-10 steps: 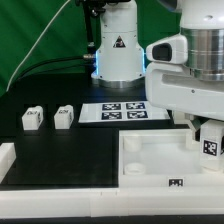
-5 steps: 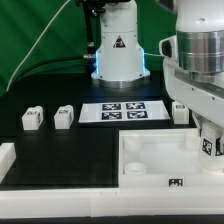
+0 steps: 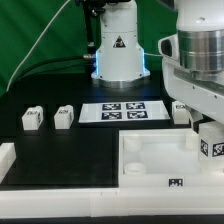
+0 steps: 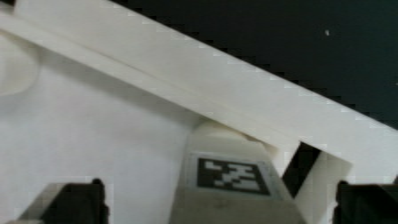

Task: Assemble one leg

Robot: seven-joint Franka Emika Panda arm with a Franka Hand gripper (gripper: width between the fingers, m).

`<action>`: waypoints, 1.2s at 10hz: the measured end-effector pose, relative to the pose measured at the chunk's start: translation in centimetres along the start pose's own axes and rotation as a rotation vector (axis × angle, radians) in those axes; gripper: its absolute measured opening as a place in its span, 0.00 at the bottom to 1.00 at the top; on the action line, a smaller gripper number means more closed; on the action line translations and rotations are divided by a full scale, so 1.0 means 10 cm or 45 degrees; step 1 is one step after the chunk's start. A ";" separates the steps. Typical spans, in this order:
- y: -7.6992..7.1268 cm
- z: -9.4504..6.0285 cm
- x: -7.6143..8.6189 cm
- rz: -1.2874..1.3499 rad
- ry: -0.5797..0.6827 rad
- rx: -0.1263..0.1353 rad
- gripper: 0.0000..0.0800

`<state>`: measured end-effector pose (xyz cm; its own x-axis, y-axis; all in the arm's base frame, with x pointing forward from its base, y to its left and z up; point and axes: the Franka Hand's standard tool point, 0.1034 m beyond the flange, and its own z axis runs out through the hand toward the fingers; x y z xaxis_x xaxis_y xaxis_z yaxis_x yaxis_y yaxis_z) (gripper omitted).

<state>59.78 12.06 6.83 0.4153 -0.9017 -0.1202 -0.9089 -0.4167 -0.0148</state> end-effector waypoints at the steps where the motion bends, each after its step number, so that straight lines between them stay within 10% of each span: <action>1: 0.00 -0.02 0.03 -0.031 -0.005 0.008 0.80; 12: -0.01 -0.03 0.10 -1.640 0.053 -0.069 0.81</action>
Offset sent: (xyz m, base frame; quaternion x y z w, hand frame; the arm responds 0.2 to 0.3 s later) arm 0.0000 0.0000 0.0000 0.0000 0.0000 -0.2667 0.9638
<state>60.31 11.13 7.04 0.9886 0.1491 -0.0182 0.1479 -0.9874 -0.0561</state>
